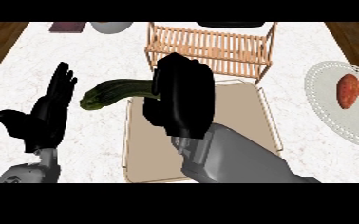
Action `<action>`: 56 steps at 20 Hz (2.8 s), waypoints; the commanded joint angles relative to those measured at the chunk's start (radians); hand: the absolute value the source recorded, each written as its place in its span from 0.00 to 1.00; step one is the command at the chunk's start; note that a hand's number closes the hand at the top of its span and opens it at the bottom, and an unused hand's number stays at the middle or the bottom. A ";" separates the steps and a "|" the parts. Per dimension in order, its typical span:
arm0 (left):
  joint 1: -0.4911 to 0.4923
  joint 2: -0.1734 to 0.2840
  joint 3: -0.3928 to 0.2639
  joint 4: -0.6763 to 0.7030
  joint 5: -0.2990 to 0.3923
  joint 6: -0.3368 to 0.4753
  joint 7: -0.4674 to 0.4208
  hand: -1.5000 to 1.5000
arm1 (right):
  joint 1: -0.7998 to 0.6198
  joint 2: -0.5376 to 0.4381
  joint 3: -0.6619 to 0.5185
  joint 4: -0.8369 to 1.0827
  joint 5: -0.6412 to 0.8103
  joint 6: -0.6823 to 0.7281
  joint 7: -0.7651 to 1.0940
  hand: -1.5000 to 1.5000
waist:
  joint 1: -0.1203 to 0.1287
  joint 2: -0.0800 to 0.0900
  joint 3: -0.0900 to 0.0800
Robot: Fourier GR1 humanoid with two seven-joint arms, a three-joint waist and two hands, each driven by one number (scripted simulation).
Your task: Pick the squash from the tray and place it in the tiered shelf
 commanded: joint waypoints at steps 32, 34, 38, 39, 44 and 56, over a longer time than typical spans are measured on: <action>-0.013 -0.018 0.032 -0.028 -0.026 -0.030 0.014 0.50 | -0.107 0.018 -0.513 0.445 0.246 -0.280 -0.206 1.00 | 0.013 0.022 0.003; 0.014 -0.040 0.009 -0.003 -0.048 -0.031 -0.023 0.50 | -0.178 0.018 -0.571 0.531 0.213 -0.270 -0.251 1.00 | 0.015 0.023 0.002; -0.048 -0.050 0.004 -0.014 -0.050 -0.015 0.027 0.50 | -0.162 0.018 -0.574 0.578 0.205 -0.470 -0.218 1.00 | 0.022 0.027 0.003; -0.029 -0.021 0.047 -0.008 -0.021 -0.042 0.014 0.50 | -0.116 0.018 -0.592 0.541 0.155 -0.462 -0.261 1.00 | 0.015 0.024 0.003; 0.010 -0.025 0.056 -0.058 -0.018 -0.059 0.021 0.50 | -0.172 0.018 -0.687 0.681 0.052 -0.431 -0.409 0.00 | 0.015 0.022 0.003; 0.017 -0.045 0.057 -0.069 -0.048 -0.056 0.028 0.50 | -0.236 0.009 -0.762 0.678 -0.108 -0.576 -0.629 0.00 | 0.014 0.021 0.003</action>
